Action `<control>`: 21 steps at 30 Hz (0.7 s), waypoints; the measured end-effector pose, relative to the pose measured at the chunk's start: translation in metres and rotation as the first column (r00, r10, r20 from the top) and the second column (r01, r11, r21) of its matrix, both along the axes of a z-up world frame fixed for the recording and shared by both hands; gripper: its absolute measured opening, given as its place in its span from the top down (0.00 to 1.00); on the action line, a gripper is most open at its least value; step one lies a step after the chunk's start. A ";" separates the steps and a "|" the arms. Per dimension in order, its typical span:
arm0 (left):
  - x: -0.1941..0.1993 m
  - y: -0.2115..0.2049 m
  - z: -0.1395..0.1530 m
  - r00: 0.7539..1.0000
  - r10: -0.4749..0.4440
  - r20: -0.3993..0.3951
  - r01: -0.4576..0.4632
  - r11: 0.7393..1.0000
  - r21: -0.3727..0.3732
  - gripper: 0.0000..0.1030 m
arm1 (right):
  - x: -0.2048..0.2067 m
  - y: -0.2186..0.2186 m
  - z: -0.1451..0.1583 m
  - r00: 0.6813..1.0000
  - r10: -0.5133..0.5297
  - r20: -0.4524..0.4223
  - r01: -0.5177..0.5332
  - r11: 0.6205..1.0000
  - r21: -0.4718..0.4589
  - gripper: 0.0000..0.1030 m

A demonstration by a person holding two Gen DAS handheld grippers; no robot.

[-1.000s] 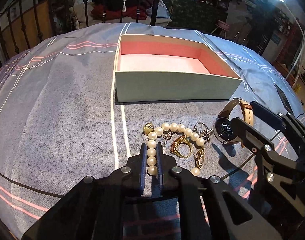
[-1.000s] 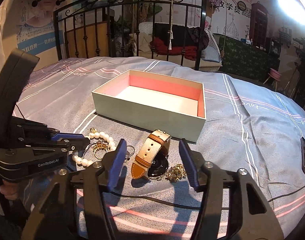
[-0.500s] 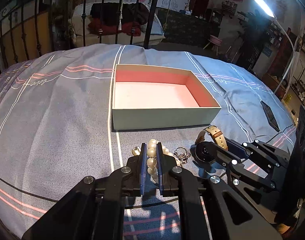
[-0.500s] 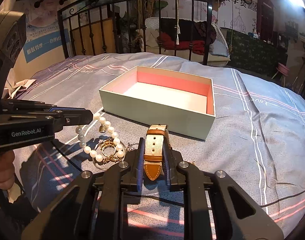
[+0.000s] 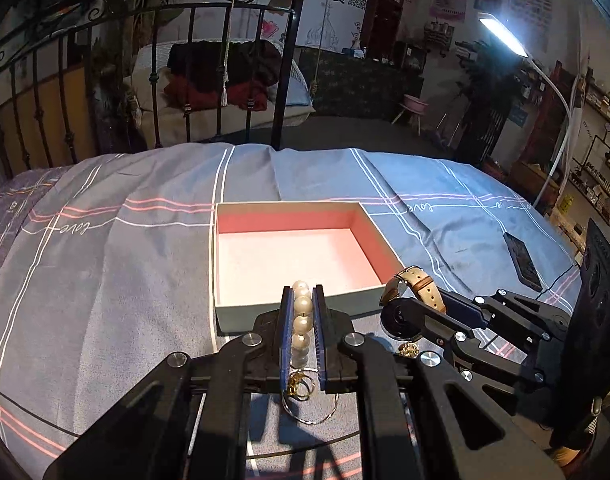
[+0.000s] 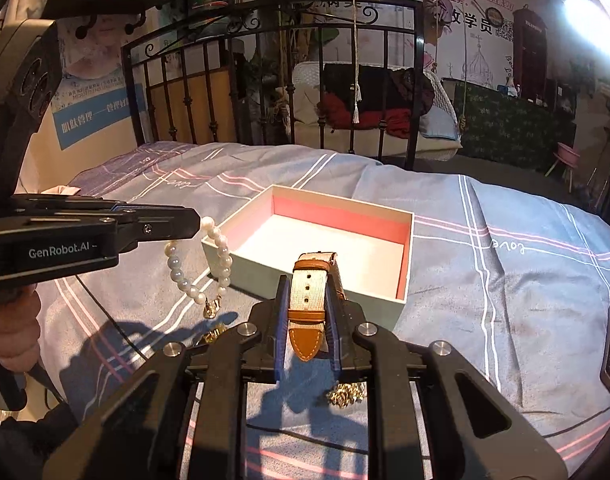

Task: Organize jewelry
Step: 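Carry the bracelet and watch into the green box and open both tools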

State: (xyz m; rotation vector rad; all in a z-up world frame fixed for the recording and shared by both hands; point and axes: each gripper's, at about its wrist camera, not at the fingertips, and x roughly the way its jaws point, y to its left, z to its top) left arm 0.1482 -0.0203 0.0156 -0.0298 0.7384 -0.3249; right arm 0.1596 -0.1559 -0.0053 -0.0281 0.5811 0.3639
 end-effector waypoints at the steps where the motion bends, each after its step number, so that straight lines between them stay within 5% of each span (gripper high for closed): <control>1: 0.002 0.001 0.005 1.000 -0.001 0.009 0.001 1.000 -0.006 0.91 | 0.005 -0.002 0.003 1.000 -0.001 0.002 0.001 1.000 0.007 0.83; 8: 0.027 -0.008 0.025 0.999 -0.014 0.052 0.015 1.000 -0.025 0.91 | 0.043 -0.009 0.018 1.000 -0.007 0.007 0.007 1.000 0.009 0.83; 21: 0.092 -0.022 0.006 0.999 0.029 0.013 -0.029 0.999 0.033 0.91 | 0.120 0.001 -0.007 0.995 -0.022 -0.100 0.019 0.999 -0.033 0.83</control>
